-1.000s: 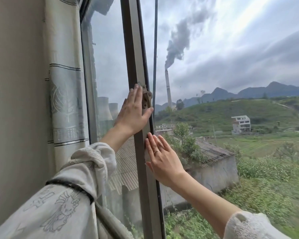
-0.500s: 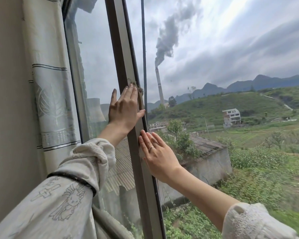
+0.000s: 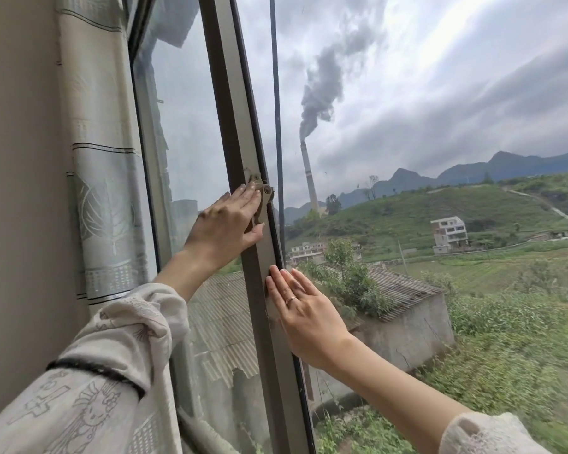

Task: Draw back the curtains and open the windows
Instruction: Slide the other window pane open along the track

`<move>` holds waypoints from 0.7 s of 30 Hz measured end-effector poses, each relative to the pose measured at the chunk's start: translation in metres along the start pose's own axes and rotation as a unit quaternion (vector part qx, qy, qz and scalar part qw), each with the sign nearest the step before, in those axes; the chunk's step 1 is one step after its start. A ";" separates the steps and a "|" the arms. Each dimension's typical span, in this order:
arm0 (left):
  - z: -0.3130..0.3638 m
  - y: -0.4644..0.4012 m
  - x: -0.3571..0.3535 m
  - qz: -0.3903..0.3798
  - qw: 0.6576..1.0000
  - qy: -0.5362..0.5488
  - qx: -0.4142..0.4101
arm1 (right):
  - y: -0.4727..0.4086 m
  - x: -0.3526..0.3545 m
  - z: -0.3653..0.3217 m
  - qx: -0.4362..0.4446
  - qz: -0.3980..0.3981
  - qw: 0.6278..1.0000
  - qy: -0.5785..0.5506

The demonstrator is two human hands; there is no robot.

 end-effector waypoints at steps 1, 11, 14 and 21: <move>-0.006 0.003 0.004 0.016 1.000 0.015 0.000 | 0.000 -0.001 0.000 0.002 -0.002 1.000 0.004; 0.005 0.002 0.006 -0.003 0.996 0.083 0.040 | 0.000 -0.001 0.002 -0.003 -0.014 1.000 0.024; 0.022 -0.004 -0.011 0.005 0.997 0.053 0.055 | -0.001 -0.003 0.001 -0.003 -0.013 1.000 0.023; 0.027 -0.004 -0.020 0.131 0.981 0.040 0.135 | -0.001 -0.005 0.005 0.011 -0.009 0.999 0.041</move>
Point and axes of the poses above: each hand's wrist, its own y-axis away from the middle knuckle, its own x-axis out of the back of the hand, z = x × y, the point moved 1 cm from there along -y, towards the middle knuckle, and after that the axes turned 5 degrees about -y, right-handed, at the moved point
